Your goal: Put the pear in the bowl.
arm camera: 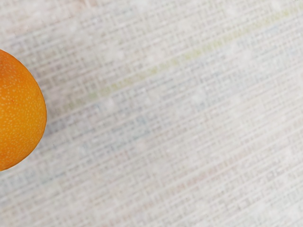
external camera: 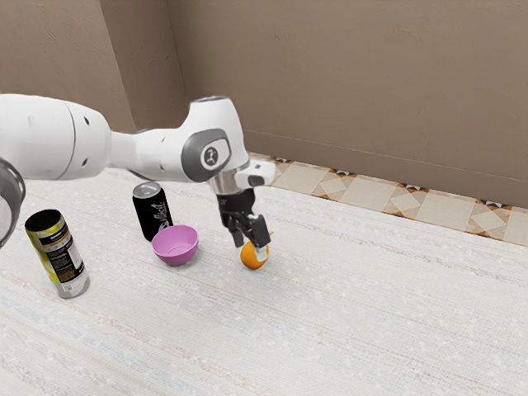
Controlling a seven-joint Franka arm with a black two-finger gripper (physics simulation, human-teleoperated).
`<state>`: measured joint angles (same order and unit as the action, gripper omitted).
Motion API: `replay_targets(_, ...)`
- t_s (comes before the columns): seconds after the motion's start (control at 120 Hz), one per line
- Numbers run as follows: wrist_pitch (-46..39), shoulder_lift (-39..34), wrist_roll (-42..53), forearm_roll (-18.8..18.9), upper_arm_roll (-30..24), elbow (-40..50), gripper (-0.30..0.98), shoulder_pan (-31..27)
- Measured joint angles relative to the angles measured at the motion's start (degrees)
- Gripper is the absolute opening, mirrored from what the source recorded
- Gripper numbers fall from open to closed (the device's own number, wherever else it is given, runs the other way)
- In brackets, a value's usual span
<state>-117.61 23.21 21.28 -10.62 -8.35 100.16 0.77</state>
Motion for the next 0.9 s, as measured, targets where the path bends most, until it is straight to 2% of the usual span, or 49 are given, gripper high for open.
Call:
replay_targets(0.192,-1.1,2.8,-1.0,0.0,1.6,-2.1,0.69,-0.1)
replay_targets(0.367,-1.5,7.3,-1.6,0.0,1.7,-5.6,0.69,-0.5)
replay_targets(0.9,-1.8,15.2,-2.5,-0.2,2.4,-13.2,0.69,-1.5)
